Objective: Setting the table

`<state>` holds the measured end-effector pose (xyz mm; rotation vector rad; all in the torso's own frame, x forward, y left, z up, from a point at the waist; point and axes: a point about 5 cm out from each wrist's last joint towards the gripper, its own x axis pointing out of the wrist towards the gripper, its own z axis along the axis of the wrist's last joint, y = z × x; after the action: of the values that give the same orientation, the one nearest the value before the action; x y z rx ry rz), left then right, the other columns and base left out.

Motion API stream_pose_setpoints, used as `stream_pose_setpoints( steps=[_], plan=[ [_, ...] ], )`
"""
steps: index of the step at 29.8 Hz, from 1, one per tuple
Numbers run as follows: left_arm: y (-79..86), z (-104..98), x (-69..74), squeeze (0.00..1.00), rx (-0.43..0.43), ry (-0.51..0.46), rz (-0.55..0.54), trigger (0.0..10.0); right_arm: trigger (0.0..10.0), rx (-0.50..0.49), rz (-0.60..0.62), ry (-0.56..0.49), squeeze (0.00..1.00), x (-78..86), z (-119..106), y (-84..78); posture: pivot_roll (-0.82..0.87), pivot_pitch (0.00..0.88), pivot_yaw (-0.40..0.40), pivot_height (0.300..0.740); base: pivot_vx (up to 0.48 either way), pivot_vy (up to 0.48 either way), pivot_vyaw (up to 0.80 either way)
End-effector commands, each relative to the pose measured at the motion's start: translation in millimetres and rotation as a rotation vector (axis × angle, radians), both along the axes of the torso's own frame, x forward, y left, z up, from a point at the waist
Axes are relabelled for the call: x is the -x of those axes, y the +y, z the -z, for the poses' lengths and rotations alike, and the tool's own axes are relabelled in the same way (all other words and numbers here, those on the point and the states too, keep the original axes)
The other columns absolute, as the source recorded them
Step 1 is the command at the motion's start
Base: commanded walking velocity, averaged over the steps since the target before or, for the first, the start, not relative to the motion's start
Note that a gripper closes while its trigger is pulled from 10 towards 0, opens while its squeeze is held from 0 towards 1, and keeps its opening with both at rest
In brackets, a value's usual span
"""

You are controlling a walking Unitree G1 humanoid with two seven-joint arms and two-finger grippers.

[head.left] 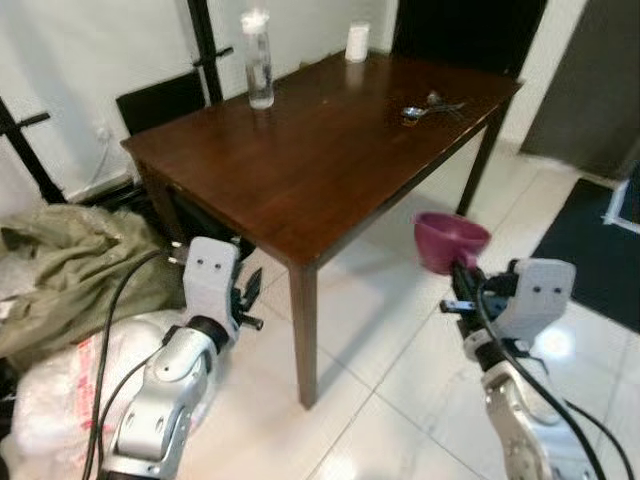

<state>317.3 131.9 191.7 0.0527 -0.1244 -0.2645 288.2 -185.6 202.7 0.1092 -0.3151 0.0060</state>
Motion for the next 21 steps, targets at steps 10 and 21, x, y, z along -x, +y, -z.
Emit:
stream_pose_setpoints(
  steps=[10,21],
  plan=[
    [4.4,5.3,1.2,0.00,-0.015,0.026,-0.014,10.0,10.0,-0.069,-0.011,0.008,0.00,-1.7,-1.9,-1.6,-0.02,0.105,0.090,0.740,0.000,0.000,0.68],
    [4.4,8.7,1.3,0.00,-0.031,0.039,-0.023,10.0,10.0,-0.064,-0.062,0.015,0.00,-1.4,-1.2,4.0,-0.02,0.104,0.090,0.740,0.000,0.000,0.79]
  ],
)
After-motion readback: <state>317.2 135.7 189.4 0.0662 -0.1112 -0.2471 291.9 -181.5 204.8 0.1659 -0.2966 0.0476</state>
